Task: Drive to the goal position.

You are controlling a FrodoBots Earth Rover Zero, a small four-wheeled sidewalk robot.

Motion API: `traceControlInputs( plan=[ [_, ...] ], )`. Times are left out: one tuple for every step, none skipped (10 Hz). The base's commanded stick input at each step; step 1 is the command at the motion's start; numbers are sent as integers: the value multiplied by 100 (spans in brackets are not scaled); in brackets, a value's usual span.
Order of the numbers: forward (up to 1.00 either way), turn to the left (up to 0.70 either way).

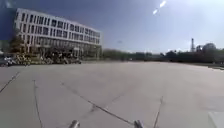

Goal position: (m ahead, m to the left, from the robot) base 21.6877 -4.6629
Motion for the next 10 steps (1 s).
traceControlInputs(
  plan=[
    [70, 0],
    [70, 0],
    [70, 0],
    [70, 0],
    [70, 0],
    [70, 0],
    [70, 0],
    [70, -15],
    [70, -34],
    [70, -35]
  ],
)
